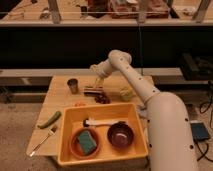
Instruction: Place brush in metal cup
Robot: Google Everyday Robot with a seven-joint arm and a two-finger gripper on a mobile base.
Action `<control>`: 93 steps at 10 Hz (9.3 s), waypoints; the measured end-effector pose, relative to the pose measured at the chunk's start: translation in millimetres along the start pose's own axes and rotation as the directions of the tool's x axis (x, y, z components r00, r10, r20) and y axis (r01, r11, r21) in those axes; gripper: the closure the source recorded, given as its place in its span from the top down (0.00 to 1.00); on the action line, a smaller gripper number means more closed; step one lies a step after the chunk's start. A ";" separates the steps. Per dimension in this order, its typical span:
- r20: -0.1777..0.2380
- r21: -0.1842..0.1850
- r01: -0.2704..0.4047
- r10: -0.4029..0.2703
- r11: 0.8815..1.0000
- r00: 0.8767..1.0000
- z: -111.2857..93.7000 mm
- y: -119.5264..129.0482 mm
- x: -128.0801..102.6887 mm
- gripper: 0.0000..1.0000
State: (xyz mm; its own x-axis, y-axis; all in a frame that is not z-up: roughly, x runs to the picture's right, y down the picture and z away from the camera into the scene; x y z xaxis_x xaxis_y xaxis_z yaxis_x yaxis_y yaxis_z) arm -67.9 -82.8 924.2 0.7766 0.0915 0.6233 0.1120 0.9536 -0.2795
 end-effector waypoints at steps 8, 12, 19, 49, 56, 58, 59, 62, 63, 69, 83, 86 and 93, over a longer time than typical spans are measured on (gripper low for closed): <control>0.000 0.000 0.000 0.000 1.000 1.000 0.0 0.0 0.0 0.80; 0.000 0.000 0.000 0.000 1.000 1.000 0.0 0.0 0.0 0.80; 0.000 0.000 0.000 0.000 1.000 1.000 0.0 0.0 0.0 0.80; -0.167 -0.224 -0.181 0.146 0.958 0.975 -113.0 200.7 -35.7 0.79; -0.134 -0.198 -0.166 0.141 0.966 0.981 -121.7 234.6 -33.3 0.58; -0.146 -0.226 -0.164 0.133 0.960 0.980 -104.0 246.6 -20.3 0.58; -0.157 -0.241 -0.160 0.124 0.957 0.980 -93.2 253.1 -13.2 0.58; -0.199 -0.291 -0.145 0.089 0.946 0.976 -65.0 269.7 3.8 0.58; -0.206 -0.297 -0.141 0.081 0.944 0.975 -61.9 271.9 6.2 0.58; -0.239 -0.343 -0.088 0.004 0.935 0.971 -30.5 274.1 12.4 0.58; -0.224 -0.372 -0.130 0.047 0.919 0.973 -15.8 280.2 12.3 0.15; -0.202 -0.307 -0.117 0.055 0.945 0.978 -42.0 254.8 -7.4 0.10; -0.167 -0.199 0.006 -0.040 0.980 0.985 -92.0 169.7 -81.0 0.10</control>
State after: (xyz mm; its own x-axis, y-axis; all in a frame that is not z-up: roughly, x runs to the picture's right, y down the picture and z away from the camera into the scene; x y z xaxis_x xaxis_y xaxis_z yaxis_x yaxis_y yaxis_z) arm -54.8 45.3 759.1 0.8644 0.0044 0.5028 0.2374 0.8780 -0.4157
